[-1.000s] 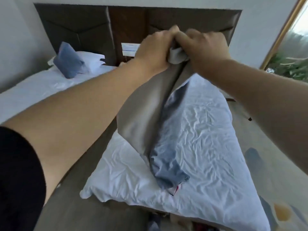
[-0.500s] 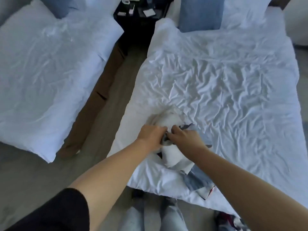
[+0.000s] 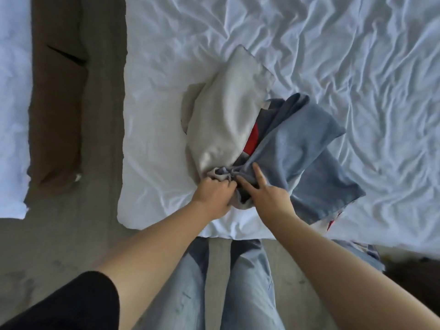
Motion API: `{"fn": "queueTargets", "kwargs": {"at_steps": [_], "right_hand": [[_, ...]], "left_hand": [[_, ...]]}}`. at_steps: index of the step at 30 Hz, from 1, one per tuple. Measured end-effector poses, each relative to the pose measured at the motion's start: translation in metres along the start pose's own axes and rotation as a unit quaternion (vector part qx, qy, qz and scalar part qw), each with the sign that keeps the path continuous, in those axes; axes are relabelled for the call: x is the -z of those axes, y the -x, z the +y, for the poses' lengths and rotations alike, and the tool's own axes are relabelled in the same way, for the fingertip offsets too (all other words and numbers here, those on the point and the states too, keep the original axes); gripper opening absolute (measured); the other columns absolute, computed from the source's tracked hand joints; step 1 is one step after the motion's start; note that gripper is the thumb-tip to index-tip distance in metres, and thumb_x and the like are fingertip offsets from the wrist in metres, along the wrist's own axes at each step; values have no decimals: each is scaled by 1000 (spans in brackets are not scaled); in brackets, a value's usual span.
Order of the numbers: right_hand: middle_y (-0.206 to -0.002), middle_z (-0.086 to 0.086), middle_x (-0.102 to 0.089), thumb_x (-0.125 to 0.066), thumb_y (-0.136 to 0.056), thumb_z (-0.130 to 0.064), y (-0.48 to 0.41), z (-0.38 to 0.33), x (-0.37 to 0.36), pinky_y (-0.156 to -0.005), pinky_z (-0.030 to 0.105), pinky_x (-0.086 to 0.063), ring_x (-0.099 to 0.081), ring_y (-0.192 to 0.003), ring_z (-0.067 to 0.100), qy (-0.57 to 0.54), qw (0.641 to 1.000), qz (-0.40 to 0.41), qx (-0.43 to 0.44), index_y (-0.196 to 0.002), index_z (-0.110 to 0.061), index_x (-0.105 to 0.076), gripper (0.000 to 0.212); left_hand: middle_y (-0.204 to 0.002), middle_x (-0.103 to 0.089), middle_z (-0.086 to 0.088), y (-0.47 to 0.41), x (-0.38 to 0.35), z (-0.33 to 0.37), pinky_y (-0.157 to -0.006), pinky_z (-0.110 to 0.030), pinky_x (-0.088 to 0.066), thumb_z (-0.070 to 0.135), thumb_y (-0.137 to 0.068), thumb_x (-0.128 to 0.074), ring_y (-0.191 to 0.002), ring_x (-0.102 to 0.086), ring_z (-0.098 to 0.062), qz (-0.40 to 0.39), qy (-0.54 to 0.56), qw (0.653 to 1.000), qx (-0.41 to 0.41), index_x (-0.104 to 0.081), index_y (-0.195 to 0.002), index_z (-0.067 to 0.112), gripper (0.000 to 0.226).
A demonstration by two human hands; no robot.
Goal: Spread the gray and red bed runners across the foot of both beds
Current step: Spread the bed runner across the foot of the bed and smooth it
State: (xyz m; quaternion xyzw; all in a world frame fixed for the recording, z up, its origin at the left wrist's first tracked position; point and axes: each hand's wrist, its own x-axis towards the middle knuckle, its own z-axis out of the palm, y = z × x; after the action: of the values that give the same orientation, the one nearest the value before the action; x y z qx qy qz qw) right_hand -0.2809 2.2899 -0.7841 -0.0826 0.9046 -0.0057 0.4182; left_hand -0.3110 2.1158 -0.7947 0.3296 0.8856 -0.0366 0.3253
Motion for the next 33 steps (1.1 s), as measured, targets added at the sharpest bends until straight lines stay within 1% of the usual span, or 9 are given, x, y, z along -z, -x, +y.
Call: {"fn": "queueTargets", "kwargs": {"at_steps": [5, 7, 9, 11, 14, 18, 24, 30, 33], "right_hand": [[-157, 3, 40, -59, -88, -21, -29, -16, -15, -37, 31, -31, -64, -101, 35, -48, 992, -97, -61, -151, -51, 16, 103], [-166, 9, -4, -53, -85, -47, -30, -22, 3, -52, 32, -39, -59, -108, 34, -58, 994, -57, -71, -153, -43, -18, 77], [-130, 7, -56, -40, -75, -56, -34, -24, 29, -74, 36, -39, -52, -105, 31, -76, 994, 46, -60, -123, -32, -59, 57], [-101, 3, -62, -36, -71, -47, -42, -18, 57, -79, 40, -39, -48, -97, 31, -138, 970, 193, -53, -98, -26, -69, 47], [-121, 13, -55, -38, -74, -34, -62, 8, 79, -99, 49, -42, -48, -115, 37, -151, 935, 320, -19, -126, -10, -60, 62], [-156, 17, -31, -55, -81, -36, -82, 53, 65, -125, 48, -2, -20, -149, 34, 10, 991, 135, -5, -160, -15, -5, 96], [-112, 4, -67, -50, -95, -31, -74, 73, 25, -107, 38, -37, -61, -107, 28, 58, 994, 92, -31, -160, -33, -1, 81], [-122, 6, -63, -43, -102, -30, -26, 125, 13, -98, 41, -42, -60, -110, 28, 98, 988, 4, -120, -160, -36, -3, 71], [-126, 6, -62, -35, -104, -25, 11, 182, 15, -94, 37, -44, -61, -114, 27, 112, 974, 92, -175, -156, -36, -22, 55]], "left_hand": [[-124, -66, 7, -14, -34, 1, -77, -33, -51, 19, -85, -58, -103, -69, -24, -35, 60, 997, 17, -54, -132, 27, 47], [-103, -75, 6, -15, -18, -11, -65, -34, -55, 18, -83, -57, -89, -72, -26, 85, 160, 984, 5, -72, -114, 29, 36], [-87, -76, 1, -22, 4, -25, -55, -36, -54, 19, -80, -55, -71, -70, -30, 280, 212, 936, -33, -79, -96, 18, 28], [-102, -75, -3, -42, 32, -37, -66, -42, -55, 16, -82, -55, -84, -70, -32, 360, 204, 910, -41, -76, -103, 13, 30], [-143, -59, -5, -84, 73, -42, -101, -54, -46, 24, -90, -57, -129, -56, -34, 286, 169, 943, -10, -57, -142, 18, 52], [-171, -12, 3, -123, 80, -35, -115, -71, -16, 64, -92, -55, -154, -18, -34, 46, 6, 998, 34, 2, -159, 46, 90], [-154, -35, -6, -110, 54, -20, -99, -48, -48, 35, -104, -55, -122, -47, -38, 46, 169, 978, 116, -33, -155, 39, 55], [-141, -37, -14, -87, 70, -32, -87, -48, -47, 9, -102, -49, -112, -51, -41, 52, 152, 973, 167, -38, -154, 33, 58], [-125, -44, -9, -88, 88, -13, -82, -45, -49, 16, -103, -53, -103, -55, -34, 69, 167, 965, 190, -38, -150, 26, 50]]}}
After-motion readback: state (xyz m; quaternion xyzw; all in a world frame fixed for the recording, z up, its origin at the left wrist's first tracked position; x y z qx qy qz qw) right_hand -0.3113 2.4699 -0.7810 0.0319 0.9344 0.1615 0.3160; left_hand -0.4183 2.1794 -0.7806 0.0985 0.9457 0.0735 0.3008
